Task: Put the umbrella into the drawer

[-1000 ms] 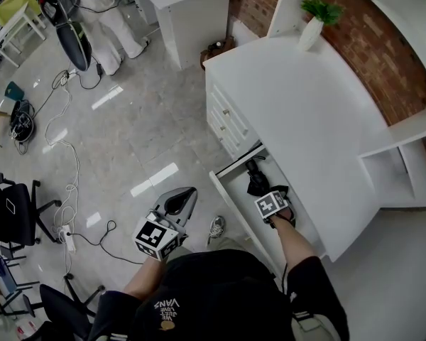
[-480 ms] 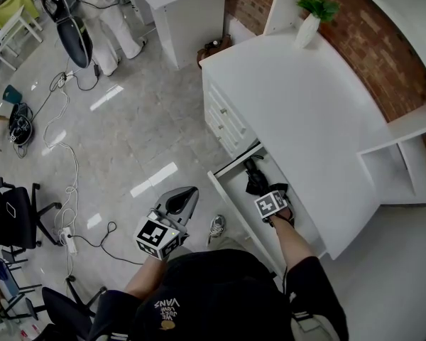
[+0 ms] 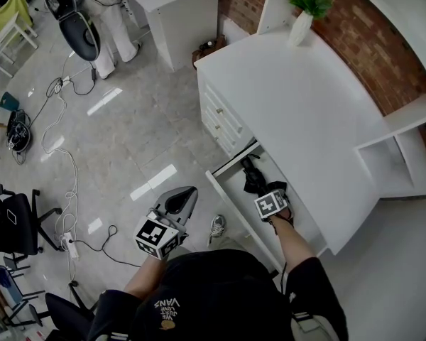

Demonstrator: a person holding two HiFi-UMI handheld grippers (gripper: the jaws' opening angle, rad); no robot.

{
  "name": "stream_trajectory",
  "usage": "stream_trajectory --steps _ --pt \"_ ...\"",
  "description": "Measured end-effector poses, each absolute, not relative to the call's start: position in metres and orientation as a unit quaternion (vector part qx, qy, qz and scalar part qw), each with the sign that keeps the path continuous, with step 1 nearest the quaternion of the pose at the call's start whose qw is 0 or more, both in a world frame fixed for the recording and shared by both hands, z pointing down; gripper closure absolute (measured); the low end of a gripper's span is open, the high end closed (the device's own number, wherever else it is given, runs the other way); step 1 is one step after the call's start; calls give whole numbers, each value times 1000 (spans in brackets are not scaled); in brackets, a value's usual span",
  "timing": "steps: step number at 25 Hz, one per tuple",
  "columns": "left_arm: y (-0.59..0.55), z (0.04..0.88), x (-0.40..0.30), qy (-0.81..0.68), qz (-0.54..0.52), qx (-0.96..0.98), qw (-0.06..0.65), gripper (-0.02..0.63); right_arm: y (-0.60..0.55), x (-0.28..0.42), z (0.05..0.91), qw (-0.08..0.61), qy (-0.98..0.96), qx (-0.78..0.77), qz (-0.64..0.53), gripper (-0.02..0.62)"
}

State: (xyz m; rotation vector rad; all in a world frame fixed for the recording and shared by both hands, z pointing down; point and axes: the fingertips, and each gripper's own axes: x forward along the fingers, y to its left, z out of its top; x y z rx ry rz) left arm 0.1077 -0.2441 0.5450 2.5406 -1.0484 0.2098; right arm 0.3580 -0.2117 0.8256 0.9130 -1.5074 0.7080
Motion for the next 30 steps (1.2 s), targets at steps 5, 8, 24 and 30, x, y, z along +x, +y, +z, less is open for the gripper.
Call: stream_trajectory --steps 5,8,24,30 --pt "-242 543 110 -360 75 910 190 598 -211 356 818 568 -649 404 306 307" --pt "-242 540 112 -352 74 914 188 598 -208 355 811 563 -652 407 305 307" --pt "-233 527 117 -297 75 935 177 598 -197 357 763 514 -650 476 296 311" --pt "-224 525 109 -277 72 942 174 598 -199 350 726 463 -650 539 270 399"
